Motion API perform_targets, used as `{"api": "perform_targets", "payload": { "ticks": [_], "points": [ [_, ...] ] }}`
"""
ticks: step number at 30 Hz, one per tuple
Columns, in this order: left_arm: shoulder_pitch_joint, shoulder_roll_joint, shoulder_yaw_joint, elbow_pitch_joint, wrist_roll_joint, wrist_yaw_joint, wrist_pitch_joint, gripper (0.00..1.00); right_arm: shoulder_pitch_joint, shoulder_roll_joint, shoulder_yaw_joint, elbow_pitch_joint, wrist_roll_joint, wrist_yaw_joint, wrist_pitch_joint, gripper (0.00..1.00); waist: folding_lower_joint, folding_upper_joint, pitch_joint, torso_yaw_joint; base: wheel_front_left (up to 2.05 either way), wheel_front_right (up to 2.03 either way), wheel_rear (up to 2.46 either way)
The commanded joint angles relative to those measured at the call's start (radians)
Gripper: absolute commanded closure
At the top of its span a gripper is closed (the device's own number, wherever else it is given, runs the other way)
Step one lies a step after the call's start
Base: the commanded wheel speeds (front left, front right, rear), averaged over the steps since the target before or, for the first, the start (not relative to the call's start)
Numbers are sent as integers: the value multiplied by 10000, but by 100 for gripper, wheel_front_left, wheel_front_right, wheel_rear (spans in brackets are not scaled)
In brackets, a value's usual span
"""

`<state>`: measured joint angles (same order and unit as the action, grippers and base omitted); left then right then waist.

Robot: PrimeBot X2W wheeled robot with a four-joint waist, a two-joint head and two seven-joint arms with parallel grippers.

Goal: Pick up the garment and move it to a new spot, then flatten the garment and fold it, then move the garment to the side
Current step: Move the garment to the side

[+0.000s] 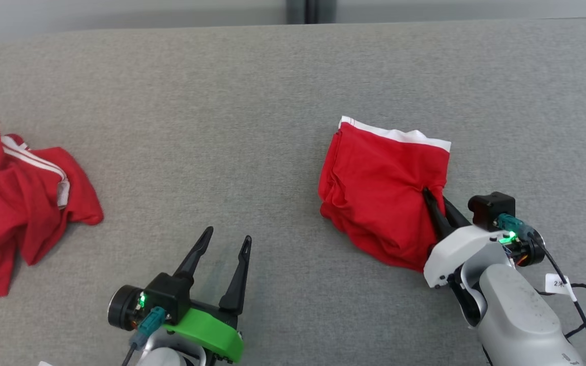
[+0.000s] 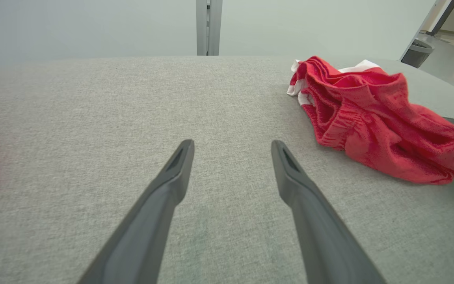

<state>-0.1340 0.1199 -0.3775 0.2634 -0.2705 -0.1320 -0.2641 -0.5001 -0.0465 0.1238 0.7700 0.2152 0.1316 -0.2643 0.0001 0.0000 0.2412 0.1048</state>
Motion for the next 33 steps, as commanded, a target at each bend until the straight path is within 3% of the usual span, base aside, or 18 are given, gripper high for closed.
{"api": "perform_targets", "payload": {
  "ticks": [1,9,17,23,27,33],
  "points": [
    [90,62,-102,-82,75,29,-1,0,329,-76,-42,-82,-44,-19,1,100,-1,0,-558,-1404,0,0,0],
    [-192,103,-1129,-443,-56,29,-1,0,969,-56,24,-480,-153,-19,1,100,-1,0,-680,-3632,0,0,0],
    [-195,89,-1535,-558,-122,29,-1,0,1368,-54,-64,-670,-332,-19,1,100,-1,0,-576,-4693,0,0,0],
    [-213,357,-1554,-446,-183,29,-1,0,919,-38,-323,-624,-1013,-19,1,100,-1,0,-133,-4569,0,0,0],
    [-439,694,-1449,-633,-260,29,-1,0,131,-71,-1133,-379,-1456,-19,1,100,-1,0,491,-4203,0,0,0],
    [-818,1375,-1118,-1243,-422,29,-1,0,-1767,-222,-2677,299,-3565,-19,89,100,-1,0,1773,-3529,0,0,0]
  ]
}}
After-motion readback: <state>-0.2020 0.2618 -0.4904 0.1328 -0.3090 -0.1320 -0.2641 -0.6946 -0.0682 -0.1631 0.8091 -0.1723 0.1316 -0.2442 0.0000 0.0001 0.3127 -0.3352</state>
